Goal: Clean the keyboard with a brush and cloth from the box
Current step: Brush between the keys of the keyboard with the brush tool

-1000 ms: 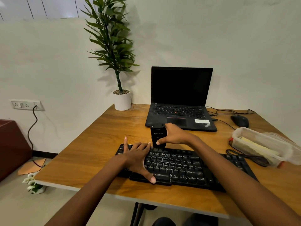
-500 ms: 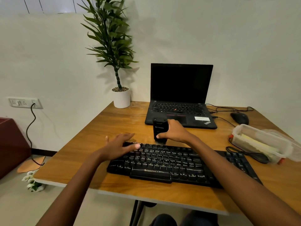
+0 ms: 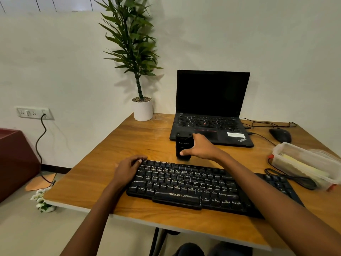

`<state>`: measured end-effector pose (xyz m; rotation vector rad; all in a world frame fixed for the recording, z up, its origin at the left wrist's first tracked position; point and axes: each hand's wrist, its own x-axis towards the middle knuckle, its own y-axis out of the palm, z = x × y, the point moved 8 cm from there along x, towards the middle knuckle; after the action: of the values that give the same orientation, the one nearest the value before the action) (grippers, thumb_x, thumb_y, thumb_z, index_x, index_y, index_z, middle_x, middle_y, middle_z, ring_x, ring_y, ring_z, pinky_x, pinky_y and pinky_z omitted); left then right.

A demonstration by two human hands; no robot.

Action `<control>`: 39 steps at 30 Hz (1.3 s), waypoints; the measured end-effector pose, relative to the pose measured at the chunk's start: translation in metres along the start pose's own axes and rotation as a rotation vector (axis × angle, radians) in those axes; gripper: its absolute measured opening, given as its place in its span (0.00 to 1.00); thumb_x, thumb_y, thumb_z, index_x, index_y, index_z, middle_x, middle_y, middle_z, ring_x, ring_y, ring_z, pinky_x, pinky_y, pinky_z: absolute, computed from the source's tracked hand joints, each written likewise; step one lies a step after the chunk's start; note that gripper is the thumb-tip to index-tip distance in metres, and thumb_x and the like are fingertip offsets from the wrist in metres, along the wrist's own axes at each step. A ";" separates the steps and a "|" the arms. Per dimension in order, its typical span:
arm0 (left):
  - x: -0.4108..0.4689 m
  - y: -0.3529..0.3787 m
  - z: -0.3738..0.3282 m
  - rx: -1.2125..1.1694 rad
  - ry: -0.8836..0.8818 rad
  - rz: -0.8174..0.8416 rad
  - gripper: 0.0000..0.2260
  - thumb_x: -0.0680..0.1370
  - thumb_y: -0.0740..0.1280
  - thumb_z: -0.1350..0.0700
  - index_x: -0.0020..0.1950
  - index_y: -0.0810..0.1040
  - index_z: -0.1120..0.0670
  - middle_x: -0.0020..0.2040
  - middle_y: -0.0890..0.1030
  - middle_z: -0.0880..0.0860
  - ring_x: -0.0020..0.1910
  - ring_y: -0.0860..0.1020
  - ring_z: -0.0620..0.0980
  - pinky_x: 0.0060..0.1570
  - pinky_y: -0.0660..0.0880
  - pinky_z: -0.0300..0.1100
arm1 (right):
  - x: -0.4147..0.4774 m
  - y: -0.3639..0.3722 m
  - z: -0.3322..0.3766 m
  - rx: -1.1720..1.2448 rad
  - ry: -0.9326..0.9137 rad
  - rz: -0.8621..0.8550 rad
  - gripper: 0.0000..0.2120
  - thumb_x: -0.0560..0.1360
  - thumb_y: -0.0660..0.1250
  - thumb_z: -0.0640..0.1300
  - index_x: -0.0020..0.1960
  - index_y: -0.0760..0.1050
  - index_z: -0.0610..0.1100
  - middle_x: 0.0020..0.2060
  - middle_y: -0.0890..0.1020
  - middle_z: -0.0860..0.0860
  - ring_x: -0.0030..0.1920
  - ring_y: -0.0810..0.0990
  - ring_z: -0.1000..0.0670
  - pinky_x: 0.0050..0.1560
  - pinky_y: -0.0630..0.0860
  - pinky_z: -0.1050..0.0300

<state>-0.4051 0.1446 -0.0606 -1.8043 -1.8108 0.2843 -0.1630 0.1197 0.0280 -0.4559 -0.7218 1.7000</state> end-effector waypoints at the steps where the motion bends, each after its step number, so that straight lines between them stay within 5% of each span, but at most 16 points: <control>1: 0.000 -0.001 0.000 0.007 0.014 -0.010 0.19 0.80 0.62 0.54 0.45 0.76 0.27 0.59 0.80 0.45 0.62 0.75 0.50 0.66 0.59 0.68 | 0.001 0.004 0.000 0.035 0.010 0.030 0.23 0.67 0.74 0.38 0.59 0.70 0.40 0.49 0.78 0.47 0.49 0.78 0.48 0.44 0.77 0.58; 6: 0.000 -0.001 -0.002 0.027 0.051 -0.007 0.17 0.80 0.62 0.54 0.46 0.75 0.28 0.57 0.80 0.42 0.61 0.75 0.48 0.66 0.60 0.67 | 0.005 0.003 0.005 -0.033 -0.024 0.023 0.23 0.67 0.74 0.40 0.59 0.70 0.41 0.51 0.78 0.47 0.51 0.77 0.49 0.48 0.76 0.57; 9: 0.001 -0.002 -0.002 0.041 0.066 -0.017 0.16 0.80 0.62 0.54 0.47 0.74 0.28 0.59 0.80 0.44 0.62 0.75 0.49 0.66 0.60 0.67 | 0.004 0.013 0.006 0.047 -0.010 0.097 0.22 0.68 0.74 0.37 0.59 0.70 0.40 0.50 0.78 0.46 0.48 0.79 0.49 0.41 0.78 0.60; 16: 0.001 -0.002 0.000 0.024 0.081 -0.016 0.16 0.80 0.62 0.54 0.47 0.75 0.28 0.59 0.80 0.46 0.62 0.75 0.48 0.66 0.62 0.65 | 0.007 0.013 0.007 0.012 -0.020 0.069 0.24 0.67 0.75 0.38 0.59 0.70 0.38 0.52 0.79 0.42 0.49 0.79 0.47 0.41 0.78 0.58; 20: 0.002 0.000 0.002 0.020 0.077 -0.004 0.16 0.80 0.63 0.54 0.47 0.74 0.28 0.60 0.80 0.47 0.63 0.75 0.49 0.66 0.62 0.65 | 0.007 0.004 0.008 -0.058 -0.047 -0.038 0.22 0.67 0.75 0.40 0.58 0.72 0.40 0.52 0.79 0.44 0.52 0.78 0.47 0.50 0.75 0.57; 25: 0.002 -0.001 0.002 0.021 0.075 -0.011 0.17 0.80 0.63 0.54 0.46 0.74 0.28 0.60 0.80 0.47 0.62 0.75 0.50 0.66 0.62 0.65 | 0.002 0.008 0.009 -0.062 -0.018 0.158 0.22 0.67 0.74 0.36 0.57 0.70 0.39 0.47 0.78 0.46 0.47 0.79 0.47 0.44 0.79 0.56; 34: 0.001 -0.001 0.000 0.025 0.089 -0.019 0.17 0.80 0.63 0.55 0.48 0.74 0.29 0.59 0.81 0.48 0.61 0.76 0.49 0.65 0.64 0.63 | 0.007 0.003 0.015 -0.216 -0.028 0.149 0.22 0.67 0.74 0.40 0.58 0.71 0.38 0.50 0.78 0.45 0.51 0.77 0.47 0.52 0.75 0.55; 39: 0.002 0.000 0.000 0.044 0.100 -0.010 0.16 0.80 0.62 0.54 0.50 0.73 0.29 0.60 0.80 0.48 0.62 0.75 0.49 0.66 0.63 0.63 | 0.003 0.014 0.020 -0.064 -0.030 0.184 0.19 0.68 0.73 0.37 0.56 0.70 0.43 0.50 0.78 0.43 0.51 0.79 0.45 0.49 0.78 0.53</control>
<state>-0.4047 0.1461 -0.0602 -1.7474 -1.7304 0.2245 -0.1868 0.1161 0.0328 -0.5565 -0.7778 1.8632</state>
